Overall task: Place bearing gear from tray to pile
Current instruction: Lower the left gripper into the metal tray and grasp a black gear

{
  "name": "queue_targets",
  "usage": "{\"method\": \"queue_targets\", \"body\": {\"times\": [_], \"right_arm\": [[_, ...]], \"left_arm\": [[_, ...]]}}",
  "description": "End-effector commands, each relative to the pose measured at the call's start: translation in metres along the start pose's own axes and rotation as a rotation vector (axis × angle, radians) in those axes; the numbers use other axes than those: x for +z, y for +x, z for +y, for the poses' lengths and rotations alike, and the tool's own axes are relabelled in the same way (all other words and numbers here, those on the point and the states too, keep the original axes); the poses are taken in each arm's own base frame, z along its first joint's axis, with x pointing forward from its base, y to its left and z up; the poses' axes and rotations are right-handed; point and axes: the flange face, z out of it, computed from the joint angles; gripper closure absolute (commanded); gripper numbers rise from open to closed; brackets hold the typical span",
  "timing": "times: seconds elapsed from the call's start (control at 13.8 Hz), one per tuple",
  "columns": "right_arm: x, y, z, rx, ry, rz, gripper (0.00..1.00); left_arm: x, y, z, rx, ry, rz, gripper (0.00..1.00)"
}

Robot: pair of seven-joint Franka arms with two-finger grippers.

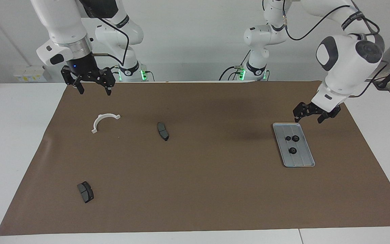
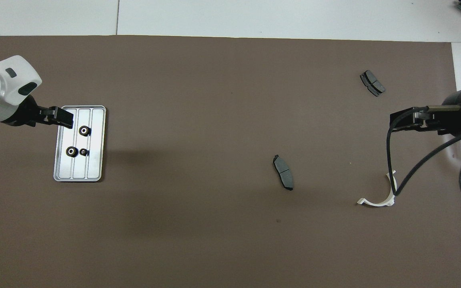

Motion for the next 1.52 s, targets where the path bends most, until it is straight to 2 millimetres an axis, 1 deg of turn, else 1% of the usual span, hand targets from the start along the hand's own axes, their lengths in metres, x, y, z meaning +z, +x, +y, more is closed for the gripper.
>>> {"method": "queue_targets", "body": {"times": [0.0,0.15,0.22,0.29,0.44,0.51,0.65,0.73,0.94,1.16,1.38,1.45], "right_arm": [[0.004,-0.001,0.000,-0.013,0.017,-0.018,0.00],[0.009,-0.005,0.000,-0.007,0.014,-0.031,0.00],[0.012,-0.008,-0.001,-0.009,0.012,-0.040,0.00],[0.013,-0.010,-0.001,-0.009,0.011,-0.043,0.00],[0.013,-0.009,-0.001,-0.010,0.012,-0.037,0.00],[0.012,-0.010,-0.002,-0.010,0.013,-0.036,0.00],[0.012,-0.010,-0.002,-0.010,0.013,-0.036,0.00],[0.012,-0.010,-0.002,-0.010,0.016,-0.037,0.00],[0.012,-0.011,-0.008,-0.021,0.018,-0.037,0.00],[0.012,-0.011,-0.008,-0.021,0.020,-0.037,0.00],[0.012,-0.011,-0.008,-0.021,0.020,-0.037,0.00],[0.012,-0.011,-0.008,-0.021,0.019,-0.038,0.00]], "left_arm": [[0.047,0.005,-0.004,0.010,0.007,0.020,0.00],[0.085,0.018,-0.007,0.008,-0.004,0.030,0.00],[0.101,0.023,-0.008,0.011,-0.008,0.032,0.00],[0.111,0.026,-0.009,0.010,-0.011,0.039,0.00],[0.123,0.029,-0.011,0.015,-0.013,0.044,0.00],[0.127,0.029,-0.018,0.004,-0.014,0.046,0.00],[0.131,0.027,-0.026,-0.001,-0.014,0.040,0.00],[0.134,0.025,-0.026,0.003,-0.014,0.031,0.03],[0.141,0.020,-0.023,0.007,-0.015,0.023,0.23],[0.144,0.018,-0.023,0.009,-0.016,0.017,0.40],[0.149,0.014,-0.023,0.012,-0.017,0.005,0.49],[0.150,0.014,-0.024,0.011,-0.017,0.009,0.51]]}}
